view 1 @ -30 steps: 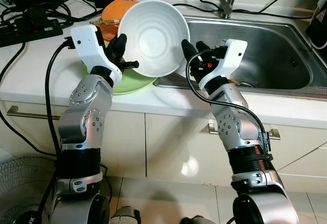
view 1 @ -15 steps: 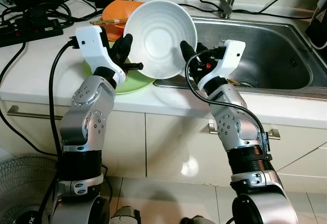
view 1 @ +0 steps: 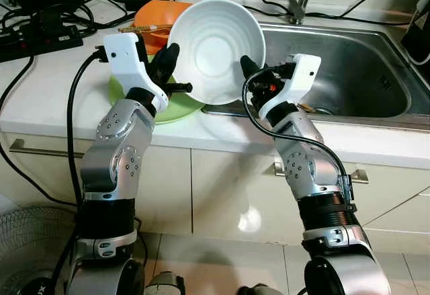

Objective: Kitchen organization

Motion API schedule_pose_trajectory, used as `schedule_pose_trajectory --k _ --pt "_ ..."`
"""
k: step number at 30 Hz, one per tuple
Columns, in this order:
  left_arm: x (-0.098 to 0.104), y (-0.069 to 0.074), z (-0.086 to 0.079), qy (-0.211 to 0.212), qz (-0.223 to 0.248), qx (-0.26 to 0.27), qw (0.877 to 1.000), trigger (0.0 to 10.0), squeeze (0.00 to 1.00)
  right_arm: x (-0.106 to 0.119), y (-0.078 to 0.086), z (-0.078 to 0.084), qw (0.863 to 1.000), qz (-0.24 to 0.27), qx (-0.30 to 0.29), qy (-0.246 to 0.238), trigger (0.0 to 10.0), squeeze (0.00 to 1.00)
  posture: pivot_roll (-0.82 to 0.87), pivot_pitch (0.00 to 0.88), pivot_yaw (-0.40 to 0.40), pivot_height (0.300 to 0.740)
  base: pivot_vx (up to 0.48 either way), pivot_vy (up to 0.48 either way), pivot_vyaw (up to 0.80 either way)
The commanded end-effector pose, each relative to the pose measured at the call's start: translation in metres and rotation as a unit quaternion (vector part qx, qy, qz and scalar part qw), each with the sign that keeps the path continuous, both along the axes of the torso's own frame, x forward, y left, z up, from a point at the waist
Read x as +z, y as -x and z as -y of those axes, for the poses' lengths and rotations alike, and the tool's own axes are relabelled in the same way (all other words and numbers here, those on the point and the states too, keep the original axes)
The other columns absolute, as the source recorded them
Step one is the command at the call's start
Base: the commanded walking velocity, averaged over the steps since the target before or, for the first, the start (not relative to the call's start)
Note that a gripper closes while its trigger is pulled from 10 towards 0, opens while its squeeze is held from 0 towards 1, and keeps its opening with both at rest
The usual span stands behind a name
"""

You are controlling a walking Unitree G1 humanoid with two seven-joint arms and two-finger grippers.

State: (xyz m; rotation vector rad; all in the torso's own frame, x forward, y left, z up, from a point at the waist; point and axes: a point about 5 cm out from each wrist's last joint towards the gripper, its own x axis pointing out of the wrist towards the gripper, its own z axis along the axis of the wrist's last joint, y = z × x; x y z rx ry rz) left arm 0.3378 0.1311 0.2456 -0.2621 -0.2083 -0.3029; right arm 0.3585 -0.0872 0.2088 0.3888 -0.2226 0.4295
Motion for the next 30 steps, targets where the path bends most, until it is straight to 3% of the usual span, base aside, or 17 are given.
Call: schedule_pose_trajectory --k 1,14,15,21,30 --pt "0.01 0.005 0.003 0.004 0.03 -0.009 0.999 10.0 0.0 0.001 0.002 0.001 1.0 0.002 0.003 -0.002 0.0 0.0 0.07 0.064 -0.017 0.718 0.0 0.0 0.0" --pt "0.011 0.004 0.002 -0.017 0.035 0.006 0.999 10.0 0.0 0.003 0.002 0.002 1.0 0.004 -0.002 -0.008 0.0 0.0 0.07 0.067 -0.019 0.718 0.0 0.0 0.0" --pt "0.011 0.004 0.003 -0.014 0.036 0.005 0.999 10.0 1.0 0.003 0.001 0.002 1.0 0.003 -0.003 -0.008 0.0 0.0 0.07 0.068 -0.019 0.718 0.0 0.0 0.0" --pt "0.01 0.004 0.003 -0.012 0.036 0.0 0.999 10.0 1.0 0.003 0.001 0.003 1.0 0.003 -0.012 -0.01 0.0 0.0 0.07 0.068 -0.019 0.718 0.0 0.0 0.0" --pt "0.009 0.012 0.016 -0.024 0.041 -0.055 0.997 10.0 1.0 0.008 -0.005 0.015 0.997 0.002 -0.072 -0.031 0.0 0.0 0.07 0.07 -0.021 0.718 0.0 0.0 0.0"
